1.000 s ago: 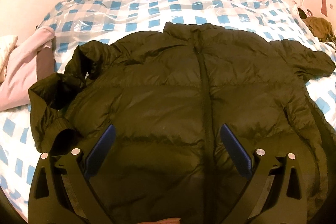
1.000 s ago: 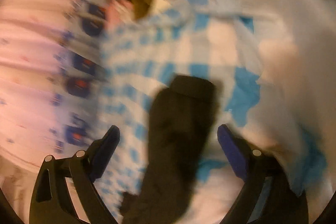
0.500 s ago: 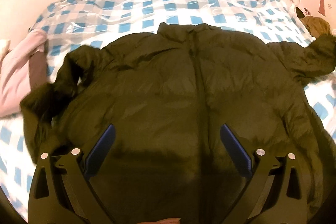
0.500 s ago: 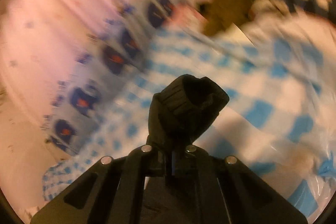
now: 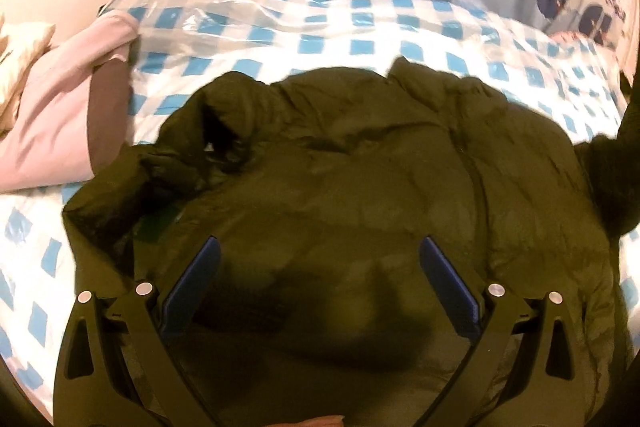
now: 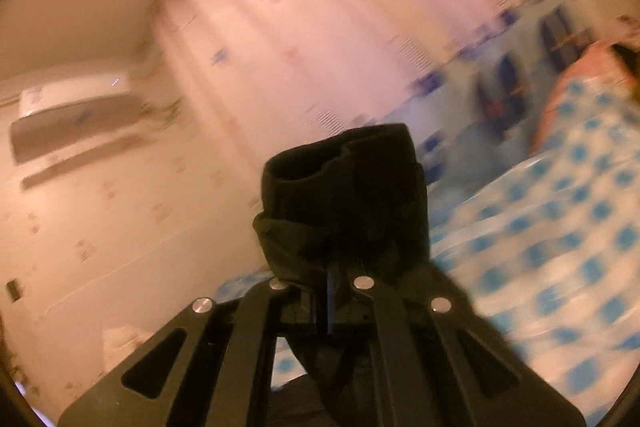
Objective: Fold large clothes
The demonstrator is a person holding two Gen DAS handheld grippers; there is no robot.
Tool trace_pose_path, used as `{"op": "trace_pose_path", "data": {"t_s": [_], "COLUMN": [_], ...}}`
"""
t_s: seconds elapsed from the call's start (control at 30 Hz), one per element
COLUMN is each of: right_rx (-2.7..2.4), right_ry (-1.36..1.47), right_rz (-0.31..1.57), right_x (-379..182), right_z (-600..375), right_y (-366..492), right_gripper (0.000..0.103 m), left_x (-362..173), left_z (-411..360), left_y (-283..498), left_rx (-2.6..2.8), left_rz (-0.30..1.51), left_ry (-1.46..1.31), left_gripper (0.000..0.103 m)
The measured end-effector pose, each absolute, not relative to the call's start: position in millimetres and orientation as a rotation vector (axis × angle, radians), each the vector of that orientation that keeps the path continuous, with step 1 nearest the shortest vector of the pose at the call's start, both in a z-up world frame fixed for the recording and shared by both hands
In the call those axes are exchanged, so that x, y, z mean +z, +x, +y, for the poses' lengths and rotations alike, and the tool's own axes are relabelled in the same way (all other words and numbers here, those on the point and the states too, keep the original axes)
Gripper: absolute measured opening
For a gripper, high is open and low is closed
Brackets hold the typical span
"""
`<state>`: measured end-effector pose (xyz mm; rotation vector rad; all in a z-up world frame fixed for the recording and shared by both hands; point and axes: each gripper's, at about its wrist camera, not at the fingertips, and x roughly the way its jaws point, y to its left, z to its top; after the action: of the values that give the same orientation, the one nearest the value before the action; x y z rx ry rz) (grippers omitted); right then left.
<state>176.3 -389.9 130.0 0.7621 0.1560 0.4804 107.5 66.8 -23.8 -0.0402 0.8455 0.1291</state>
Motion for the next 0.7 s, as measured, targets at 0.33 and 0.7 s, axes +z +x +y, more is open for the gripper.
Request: {"op": "trace_pose_path", "data": {"t_s": [0.33,0.7], "right_rx": [0.709,0.799], "right_ry": [0.75,0.806], "right_rz": [0.519,0.83], "right_x": [12.7,-75.7], "right_z": [-117.7,-83.1], "right_y": [243.9,230.1], "right_gripper": [0.004,0.048], "left_x": [-9.9,-10.0], "left_z": [128.6,136.8], "left_y": [103.1,105.5], "left_rx": [0.204,0.185], "left_rz": [0.789,0.775], "left_ry": [-0.163,-0.162], "left_gripper": [0.096,0.096]}}
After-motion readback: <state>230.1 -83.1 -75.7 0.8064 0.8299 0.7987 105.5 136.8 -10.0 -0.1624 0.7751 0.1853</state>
